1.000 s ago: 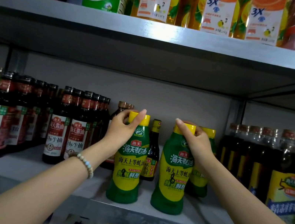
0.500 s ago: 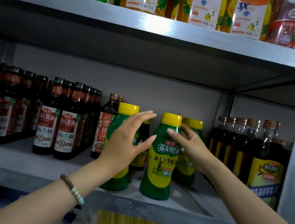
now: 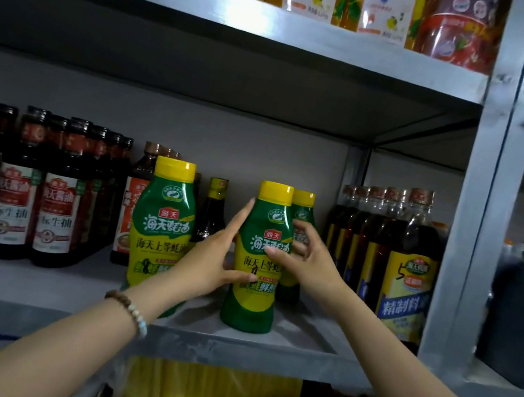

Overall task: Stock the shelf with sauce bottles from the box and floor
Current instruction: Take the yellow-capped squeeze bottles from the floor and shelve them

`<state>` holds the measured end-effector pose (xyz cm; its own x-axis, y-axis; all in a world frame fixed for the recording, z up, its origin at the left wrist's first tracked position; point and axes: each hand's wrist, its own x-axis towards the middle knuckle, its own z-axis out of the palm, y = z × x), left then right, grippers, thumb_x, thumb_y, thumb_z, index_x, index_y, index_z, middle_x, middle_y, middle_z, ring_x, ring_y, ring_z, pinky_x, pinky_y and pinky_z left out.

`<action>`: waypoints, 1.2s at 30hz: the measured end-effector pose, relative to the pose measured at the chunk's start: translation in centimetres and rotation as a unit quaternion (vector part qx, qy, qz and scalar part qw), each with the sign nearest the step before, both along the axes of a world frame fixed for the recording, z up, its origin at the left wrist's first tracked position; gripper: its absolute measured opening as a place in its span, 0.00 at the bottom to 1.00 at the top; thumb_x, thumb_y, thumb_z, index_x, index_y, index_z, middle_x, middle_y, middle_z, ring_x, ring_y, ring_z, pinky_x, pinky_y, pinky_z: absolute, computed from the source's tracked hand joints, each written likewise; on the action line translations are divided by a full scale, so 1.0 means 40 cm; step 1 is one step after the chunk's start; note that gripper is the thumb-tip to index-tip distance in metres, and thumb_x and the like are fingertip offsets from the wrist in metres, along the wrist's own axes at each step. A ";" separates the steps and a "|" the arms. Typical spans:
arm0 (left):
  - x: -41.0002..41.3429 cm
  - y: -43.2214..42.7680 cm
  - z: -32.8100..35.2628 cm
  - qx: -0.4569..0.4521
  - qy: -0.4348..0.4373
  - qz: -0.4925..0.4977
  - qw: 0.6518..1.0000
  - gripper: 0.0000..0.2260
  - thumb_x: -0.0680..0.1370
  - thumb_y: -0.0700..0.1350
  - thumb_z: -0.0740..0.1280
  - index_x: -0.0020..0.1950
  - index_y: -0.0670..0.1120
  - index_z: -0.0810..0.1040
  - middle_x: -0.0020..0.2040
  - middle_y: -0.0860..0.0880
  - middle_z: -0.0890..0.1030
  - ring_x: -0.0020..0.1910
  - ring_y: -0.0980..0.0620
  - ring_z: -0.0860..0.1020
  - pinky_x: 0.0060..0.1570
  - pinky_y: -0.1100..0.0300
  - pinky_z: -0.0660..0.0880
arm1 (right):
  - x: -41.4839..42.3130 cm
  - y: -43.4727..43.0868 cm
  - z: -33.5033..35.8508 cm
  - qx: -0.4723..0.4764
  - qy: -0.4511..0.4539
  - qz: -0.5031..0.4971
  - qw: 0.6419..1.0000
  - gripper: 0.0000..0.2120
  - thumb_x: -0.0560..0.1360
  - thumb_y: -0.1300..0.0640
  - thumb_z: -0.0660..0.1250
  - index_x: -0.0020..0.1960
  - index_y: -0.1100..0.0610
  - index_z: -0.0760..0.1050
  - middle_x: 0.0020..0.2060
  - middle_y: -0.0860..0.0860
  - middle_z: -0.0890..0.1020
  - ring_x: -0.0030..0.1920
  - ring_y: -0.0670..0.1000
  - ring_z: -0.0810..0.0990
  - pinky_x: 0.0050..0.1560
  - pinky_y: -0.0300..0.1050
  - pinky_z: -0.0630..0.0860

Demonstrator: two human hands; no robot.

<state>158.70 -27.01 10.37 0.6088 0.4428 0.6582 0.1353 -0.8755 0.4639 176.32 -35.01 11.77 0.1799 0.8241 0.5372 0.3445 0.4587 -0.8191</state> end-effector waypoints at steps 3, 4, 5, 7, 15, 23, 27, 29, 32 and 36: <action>0.061 -0.012 -0.002 0.001 -0.009 -0.002 1.000 0.52 0.68 0.46 0.76 0.71 0.70 0.38 0.72 0.53 0.67 0.58 0.55 0.76 0.56 0.50 0.77 | 0.052 -0.016 -0.006 0.016 -0.016 -0.038 0.999 0.31 0.68 0.56 0.75 0.68 0.52 0.66 0.58 0.51 0.79 0.56 0.48 0.80 0.52 0.43 0.80; 0.080 -0.013 -0.002 0.000 -0.012 -0.002 1.000 0.52 0.68 0.46 0.76 0.71 0.70 0.38 0.72 0.52 0.67 0.59 0.55 0.75 0.56 0.51 0.77 | 0.067 -0.020 -0.007 0.018 -0.019 -0.042 0.999 0.31 0.68 0.56 0.74 0.68 0.51 0.66 0.58 0.49 0.78 0.56 0.47 0.80 0.51 0.41 0.79; 0.098 -0.013 -0.002 -0.003 -0.013 -0.002 1.000 0.51 0.68 0.46 0.76 0.72 0.69 0.38 0.73 0.52 0.66 0.60 0.55 0.74 0.56 0.54 0.76 | 0.080 -0.022 -0.008 0.016 -0.019 -0.044 0.999 0.31 0.69 0.55 0.74 0.69 0.51 0.66 0.57 0.47 0.77 0.55 0.45 0.79 0.48 0.38 0.79; 0.126 -0.008 -0.002 -0.016 -0.017 -0.005 1.000 0.51 0.69 0.45 0.75 0.72 0.69 0.39 0.73 0.52 0.65 0.63 0.56 0.71 0.58 0.60 0.72 | 0.099 -0.021 -0.010 0.014 -0.019 -0.048 0.999 0.31 0.70 0.55 0.73 0.70 0.49 0.65 0.56 0.42 0.75 0.53 0.41 0.77 0.43 0.33 0.78; 0.191 0.017 0.000 -0.045 -0.030 -0.008 0.998 0.49 0.69 0.42 0.75 0.74 0.64 0.42 0.75 0.50 0.62 0.71 0.49 0.65 0.66 0.47 0.69 | 0.151 0.017 -0.005 0.011 -0.014 -0.052 0.999 0.29 0.73 0.58 0.70 0.70 0.48 0.63 0.54 0.40 0.74 0.48 0.37 0.76 0.39 0.29 0.76; 0.219 0.034 -0.003 -0.043 -0.033 0.006 0.999 0.49 0.70 0.42 0.75 0.74 0.63 0.42 0.74 0.49 0.63 0.70 0.49 0.66 0.63 0.46 0.71 | 0.188 0.047 -0.012 0.000 0.004 -0.048 0.999 0.26 0.72 0.57 0.71 0.64 0.41 0.63 0.51 0.36 0.72 0.45 0.36 0.75 0.36 0.26 0.74; 0.220 0.041 -0.008 -0.036 -0.035 0.006 0.999 0.49 0.69 0.43 0.75 0.74 0.64 0.42 0.74 0.50 0.64 0.69 0.51 0.67 0.63 0.48 0.72 | 0.194 0.053 -0.015 -0.004 0.006 -0.040 0.999 0.28 0.72 0.56 0.71 0.66 0.41 0.63 0.53 0.37 0.73 0.46 0.35 0.75 0.37 0.27 0.75; 0.221 0.043 -0.009 -0.036 -0.035 0.004 0.999 0.49 0.69 0.43 0.75 0.74 0.64 0.42 0.74 0.50 0.64 0.69 0.50 0.68 0.62 0.47 0.72 | 0.189 0.053 -0.014 0.003 -0.002 -0.041 0.999 0.28 0.72 0.56 0.71 0.66 0.42 0.64 0.55 0.39 0.73 0.48 0.37 0.75 0.39 0.28 0.76; 0.217 0.032 -0.008 -0.037 -0.027 0.005 0.999 0.48 0.70 0.43 0.74 0.75 0.63 0.41 0.74 0.50 0.65 0.66 0.49 0.71 0.61 0.48 0.73 | 0.177 0.043 -0.010 0.006 -0.018 -0.051 0.999 0.29 0.72 0.57 0.71 0.69 0.47 0.63 0.62 0.48 0.74 0.55 0.43 0.76 0.46 0.35 0.78; 0.163 -0.014 0.027 0.030 0.006 0.062 0.998 0.41 0.73 0.51 0.71 0.75 0.61 0.46 0.71 0.50 0.67 0.59 0.49 0.76 0.57 0.54 0.75 | 0.141 0.007 0.010 0.040 -0.080 -0.141 0.986 0.33 0.72 0.56 0.72 0.72 0.53 0.62 0.69 0.52 0.69 0.68 0.50 0.68 0.64 0.45 0.69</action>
